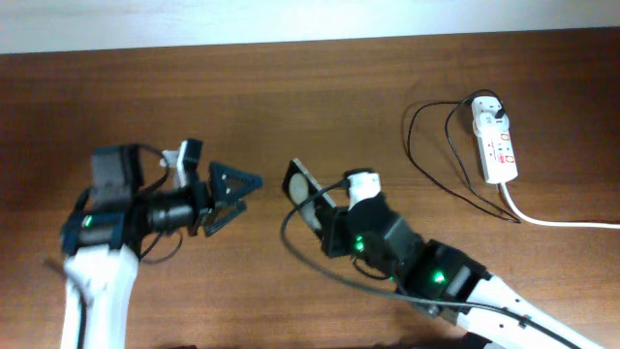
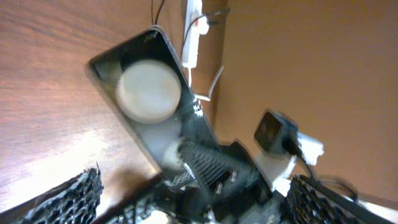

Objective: Plug charger to phone and switch on socket

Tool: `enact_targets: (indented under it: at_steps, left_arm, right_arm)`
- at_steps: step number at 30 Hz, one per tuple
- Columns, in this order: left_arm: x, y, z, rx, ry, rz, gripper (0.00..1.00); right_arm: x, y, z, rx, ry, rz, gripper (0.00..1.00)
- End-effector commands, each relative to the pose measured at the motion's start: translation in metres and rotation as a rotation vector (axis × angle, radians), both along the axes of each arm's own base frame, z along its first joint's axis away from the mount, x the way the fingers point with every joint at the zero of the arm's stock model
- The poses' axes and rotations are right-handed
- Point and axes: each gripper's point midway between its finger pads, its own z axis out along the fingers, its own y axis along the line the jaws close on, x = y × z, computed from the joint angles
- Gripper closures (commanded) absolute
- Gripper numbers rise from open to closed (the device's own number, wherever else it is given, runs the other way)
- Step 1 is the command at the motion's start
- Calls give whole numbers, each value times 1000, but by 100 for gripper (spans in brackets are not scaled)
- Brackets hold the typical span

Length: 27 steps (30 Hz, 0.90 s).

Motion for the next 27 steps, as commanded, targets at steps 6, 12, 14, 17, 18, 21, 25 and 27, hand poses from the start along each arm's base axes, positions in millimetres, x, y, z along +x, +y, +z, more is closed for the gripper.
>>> enact_targets:
  at_steps: [6, 12, 14, 17, 18, 21, 25, 27]
  left_arm:
    - [-93, 98, -6, 669, -141, 498, 1]
    - [-80, 57, -55, 360, -75, 420, 1]
    - [-70, 45, -68, 225, -25, 419, 1]
    - [-55, 23, -73, -77, 84, 418, 1]
    - [-52, 22, -72, -129, 118, 431, 1]
    - [-51, 16, -76, -251, 304, 451, 1]
    - [-38, 15, -80, -302, 396, 450, 1]
    - [-30, 15, -83, -330, 442, 457, 1]
  right_arm:
    - [1, -7, 34, 298, 170, 32, 96]
    - [-3, -4, 34, 355, 237, 11, 96]
    - [-4, -4, 33, 353, 241, 10, 96]
    - [-5, -5, 22, 379, 297, -32, 96]
    - [-4, -5, 20, 397, 316, -52, 96]
    - [-3, -4, 21, 466, 378, -109, 96]
    - [-5, -1, 23, 515, 427, -137, 96]
    - [-8, 3, 23, 530, 453, -142, 96]
